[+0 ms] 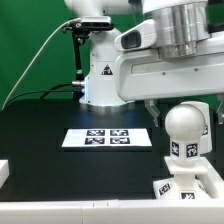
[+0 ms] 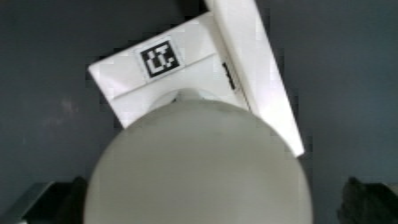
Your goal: Assemble lamp
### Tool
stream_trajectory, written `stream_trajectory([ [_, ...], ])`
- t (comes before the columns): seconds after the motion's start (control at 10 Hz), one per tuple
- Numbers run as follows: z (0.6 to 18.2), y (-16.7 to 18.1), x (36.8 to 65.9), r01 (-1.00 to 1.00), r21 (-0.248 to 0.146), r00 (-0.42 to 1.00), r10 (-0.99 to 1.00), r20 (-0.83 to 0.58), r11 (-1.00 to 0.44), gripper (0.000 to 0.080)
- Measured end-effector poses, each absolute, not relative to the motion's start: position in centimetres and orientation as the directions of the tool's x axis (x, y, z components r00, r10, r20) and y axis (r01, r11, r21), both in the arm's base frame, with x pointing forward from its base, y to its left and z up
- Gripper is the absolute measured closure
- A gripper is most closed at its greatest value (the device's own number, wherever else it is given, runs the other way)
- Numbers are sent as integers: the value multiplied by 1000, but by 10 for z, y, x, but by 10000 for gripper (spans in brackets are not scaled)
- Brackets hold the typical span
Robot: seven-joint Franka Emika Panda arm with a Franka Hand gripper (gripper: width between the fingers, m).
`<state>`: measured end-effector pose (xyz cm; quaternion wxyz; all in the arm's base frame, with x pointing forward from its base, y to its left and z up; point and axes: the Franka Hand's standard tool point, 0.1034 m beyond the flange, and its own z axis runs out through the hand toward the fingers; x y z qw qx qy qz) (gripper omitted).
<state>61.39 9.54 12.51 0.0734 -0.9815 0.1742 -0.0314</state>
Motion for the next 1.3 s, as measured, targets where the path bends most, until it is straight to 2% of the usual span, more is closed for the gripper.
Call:
stream_trajectory([
  [0.1,124,90,616,-253,-159,960,-268,81,-954,101],
  [0.4,121,88,614,-41,-133,992,-56,110,-990,101],
  [0.6,120,86,619,302,-31,945,295,137,-953,101],
  [0.7,120,94,620,401,1,908,397,136,-916,101],
  [0.9,120,92,620,411,1,903,408,136,-912,101],
  [1.0,120,92,620,399,-1,909,395,136,-917,225],
  [1.1,120,92,620,398,-1,909,395,136,-917,231],
  [1.3,120,93,620,236,-27,964,230,135,-971,231],
])
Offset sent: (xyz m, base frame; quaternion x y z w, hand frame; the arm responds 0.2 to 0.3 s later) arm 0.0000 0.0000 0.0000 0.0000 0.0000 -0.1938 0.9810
